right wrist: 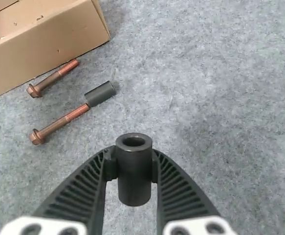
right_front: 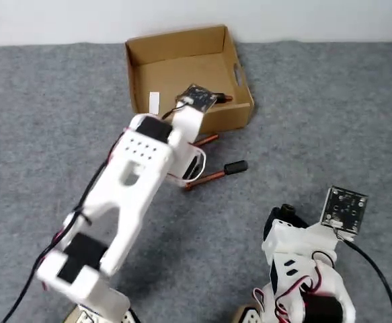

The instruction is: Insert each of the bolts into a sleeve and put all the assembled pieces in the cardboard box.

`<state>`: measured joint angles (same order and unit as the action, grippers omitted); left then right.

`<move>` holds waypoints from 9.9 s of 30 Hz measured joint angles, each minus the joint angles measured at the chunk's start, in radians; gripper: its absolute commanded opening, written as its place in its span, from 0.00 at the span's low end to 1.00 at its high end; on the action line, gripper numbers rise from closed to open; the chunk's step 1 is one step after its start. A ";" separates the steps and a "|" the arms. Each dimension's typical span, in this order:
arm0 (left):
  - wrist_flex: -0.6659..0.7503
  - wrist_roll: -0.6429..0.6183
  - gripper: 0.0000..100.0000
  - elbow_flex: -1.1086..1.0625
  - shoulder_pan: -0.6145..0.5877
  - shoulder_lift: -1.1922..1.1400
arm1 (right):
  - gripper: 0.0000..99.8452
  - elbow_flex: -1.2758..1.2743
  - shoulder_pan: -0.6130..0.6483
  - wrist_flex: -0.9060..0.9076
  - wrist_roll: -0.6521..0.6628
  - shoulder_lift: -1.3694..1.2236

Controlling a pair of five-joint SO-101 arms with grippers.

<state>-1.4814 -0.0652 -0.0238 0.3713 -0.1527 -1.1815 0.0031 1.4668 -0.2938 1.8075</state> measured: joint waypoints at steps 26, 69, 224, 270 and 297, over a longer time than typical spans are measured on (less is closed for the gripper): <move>-0.132 0.068 0.04 0.589 0.018 -0.710 | 0.01 0.000 -0.003 0.000 0.000 0.000; -0.245 -1.633 0.01 0.195 -0.253 -0.319 | 0.01 0.000 -0.003 0.000 0.000 0.000; -0.089 -0.236 0.00 -0.612 -0.064 0.979 | 0.01 -0.015 0.109 0.000 0.003 0.000; 0.282 -0.367 0.01 -1.033 0.181 1.962 | 0.01 -0.015 0.856 -0.184 0.212 0.000; 0.224 -0.384 0.01 -1.008 0.288 1.962 | 0.01 -0.015 0.942 -0.210 0.276 -0.005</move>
<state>-1.2574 -0.4488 -1.0319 0.6598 1.8098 -1.1968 0.9452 1.2566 -0.0176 1.8029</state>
